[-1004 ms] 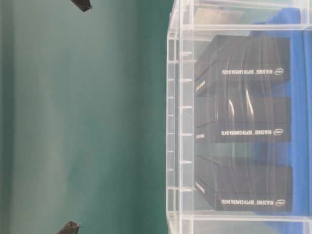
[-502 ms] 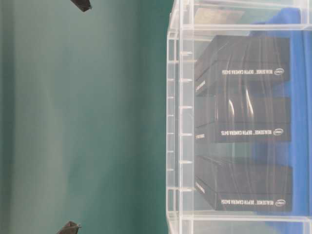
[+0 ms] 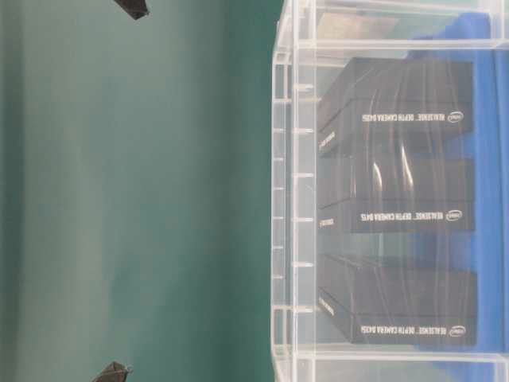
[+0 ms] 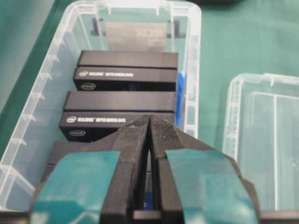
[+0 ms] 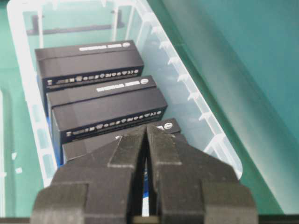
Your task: Clamp the lid of the box with both arms, then lift and open it.
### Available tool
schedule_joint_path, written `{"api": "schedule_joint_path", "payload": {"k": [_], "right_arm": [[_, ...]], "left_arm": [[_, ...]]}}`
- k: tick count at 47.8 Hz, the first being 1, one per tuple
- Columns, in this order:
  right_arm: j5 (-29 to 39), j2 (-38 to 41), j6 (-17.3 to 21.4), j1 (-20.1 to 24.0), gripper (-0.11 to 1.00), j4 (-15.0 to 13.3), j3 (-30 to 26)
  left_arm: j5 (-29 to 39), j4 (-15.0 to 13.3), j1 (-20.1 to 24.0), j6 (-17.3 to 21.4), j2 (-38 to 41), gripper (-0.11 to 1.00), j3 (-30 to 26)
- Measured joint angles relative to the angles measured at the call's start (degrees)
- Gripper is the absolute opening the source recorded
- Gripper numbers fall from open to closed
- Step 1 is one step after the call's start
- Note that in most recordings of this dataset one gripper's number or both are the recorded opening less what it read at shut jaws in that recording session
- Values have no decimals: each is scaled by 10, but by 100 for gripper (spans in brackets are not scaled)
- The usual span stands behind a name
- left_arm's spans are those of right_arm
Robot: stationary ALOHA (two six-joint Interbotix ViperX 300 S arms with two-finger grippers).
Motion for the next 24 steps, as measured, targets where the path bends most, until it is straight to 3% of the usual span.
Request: {"api": "schedule_joint_path", "payload": {"k": [24], "right_arm": [[0, 1, 0, 3, 0, 1, 0]], "left_arm": [[0, 0, -1, -1, -14, 1, 5]]}}
